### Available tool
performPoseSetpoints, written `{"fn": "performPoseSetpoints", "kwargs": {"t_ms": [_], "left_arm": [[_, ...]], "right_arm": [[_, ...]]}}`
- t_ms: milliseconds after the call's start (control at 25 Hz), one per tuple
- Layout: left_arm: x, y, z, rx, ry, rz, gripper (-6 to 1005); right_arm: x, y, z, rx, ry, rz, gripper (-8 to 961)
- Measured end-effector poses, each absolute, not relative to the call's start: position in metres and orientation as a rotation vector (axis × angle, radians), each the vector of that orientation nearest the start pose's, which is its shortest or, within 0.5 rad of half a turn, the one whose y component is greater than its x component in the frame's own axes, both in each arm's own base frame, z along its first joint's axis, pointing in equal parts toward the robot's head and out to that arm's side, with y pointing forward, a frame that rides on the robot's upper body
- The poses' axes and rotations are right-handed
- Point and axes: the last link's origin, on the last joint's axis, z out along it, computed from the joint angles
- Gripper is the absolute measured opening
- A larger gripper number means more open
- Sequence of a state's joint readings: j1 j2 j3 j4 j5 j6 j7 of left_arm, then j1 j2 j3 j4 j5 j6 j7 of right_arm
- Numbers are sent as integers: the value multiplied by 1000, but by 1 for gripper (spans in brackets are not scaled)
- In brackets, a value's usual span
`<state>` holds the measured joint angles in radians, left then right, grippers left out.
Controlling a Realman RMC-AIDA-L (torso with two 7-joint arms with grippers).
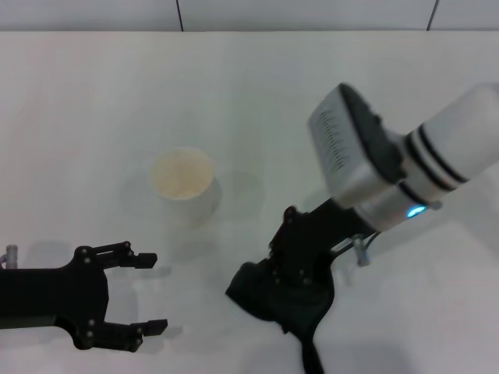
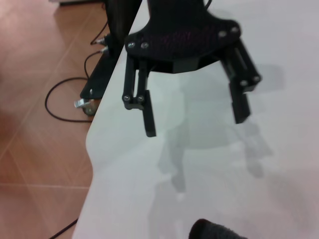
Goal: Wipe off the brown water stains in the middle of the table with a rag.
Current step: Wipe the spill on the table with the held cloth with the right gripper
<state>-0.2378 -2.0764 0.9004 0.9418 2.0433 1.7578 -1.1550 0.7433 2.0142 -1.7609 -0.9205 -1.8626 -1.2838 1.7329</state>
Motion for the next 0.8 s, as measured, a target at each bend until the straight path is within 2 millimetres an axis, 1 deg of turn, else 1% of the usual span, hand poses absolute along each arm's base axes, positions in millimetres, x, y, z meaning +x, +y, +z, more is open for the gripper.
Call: {"fn": "performPoseSetpoints", "kwargs": {"t_ms": [40, 160, 400, 520, 640, 800], "left_arm": [[-301, 242, 13, -2962, -242, -447, 888], [-301, 243, 13, -2956, -229, -445, 888], [-299, 249, 12, -2938, -203, -443, 888], [-299, 253, 10, -2937, -211, -449, 888], [-298, 257, 7, -2937, -217, -453, 888], [-297, 259, 7, -2938, -207, -449, 888]], "right_arm": [[143, 331, -92, -3251, -59, -69, 77], [154, 337, -71, -3258, -11, -34, 77], [182, 343, -50, -3204, 79, -63, 77], [190, 343, -41, -3194, 111, -48, 76], [196, 343, -25, -3185, 129, 44, 76], [199, 343, -18, -3178, 142, 82, 77]]}}
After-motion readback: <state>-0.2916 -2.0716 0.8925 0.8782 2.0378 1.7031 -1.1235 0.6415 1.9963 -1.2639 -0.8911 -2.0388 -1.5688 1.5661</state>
